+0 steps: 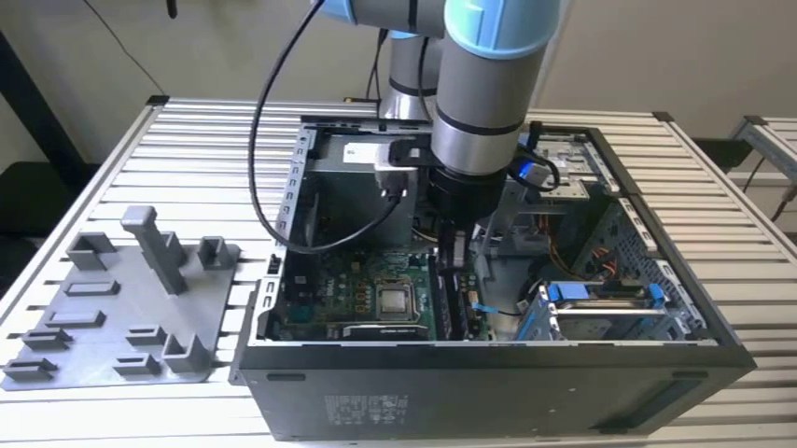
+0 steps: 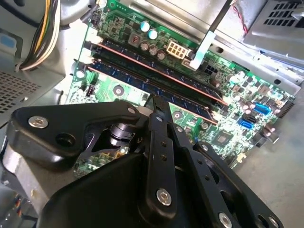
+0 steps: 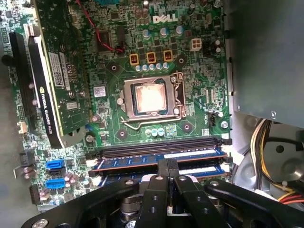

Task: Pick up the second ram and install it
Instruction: 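Press down the second ram until it locks into place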

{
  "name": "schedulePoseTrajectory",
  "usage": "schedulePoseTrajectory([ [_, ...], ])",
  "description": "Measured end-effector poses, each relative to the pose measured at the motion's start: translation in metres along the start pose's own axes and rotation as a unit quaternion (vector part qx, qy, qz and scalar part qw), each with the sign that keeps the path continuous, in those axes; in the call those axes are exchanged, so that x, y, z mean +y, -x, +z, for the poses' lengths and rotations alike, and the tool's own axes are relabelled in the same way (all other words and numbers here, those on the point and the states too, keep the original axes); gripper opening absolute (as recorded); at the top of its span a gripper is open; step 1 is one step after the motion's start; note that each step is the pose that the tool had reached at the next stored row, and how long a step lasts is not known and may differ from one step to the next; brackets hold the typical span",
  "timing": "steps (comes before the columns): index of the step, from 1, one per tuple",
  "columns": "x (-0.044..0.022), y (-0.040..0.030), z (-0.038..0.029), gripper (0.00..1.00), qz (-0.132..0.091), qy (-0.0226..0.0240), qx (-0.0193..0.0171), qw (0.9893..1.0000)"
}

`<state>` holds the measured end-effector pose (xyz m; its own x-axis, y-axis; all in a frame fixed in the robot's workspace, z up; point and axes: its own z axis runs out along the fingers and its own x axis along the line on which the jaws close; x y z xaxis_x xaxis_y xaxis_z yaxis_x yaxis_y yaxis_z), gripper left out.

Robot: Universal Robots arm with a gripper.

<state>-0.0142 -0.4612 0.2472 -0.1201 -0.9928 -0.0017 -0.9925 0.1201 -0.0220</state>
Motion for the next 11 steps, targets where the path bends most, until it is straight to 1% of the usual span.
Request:
schedulePoseTrajectory([
  [3, -0.0003, -0.0012, 0.0007, 0.11, -0.010, 0.0000, -0.0003, 0.9999],
  [7, -0.0005, -0.0042, 0.0014, 0.11, -0.010, 0.0002, -0.0002, 0.9999],
  [11, -0.0008, -0.0070, 0.0037, 0.11, -0.010, 0.0007, -0.0002, 0.9999],
])
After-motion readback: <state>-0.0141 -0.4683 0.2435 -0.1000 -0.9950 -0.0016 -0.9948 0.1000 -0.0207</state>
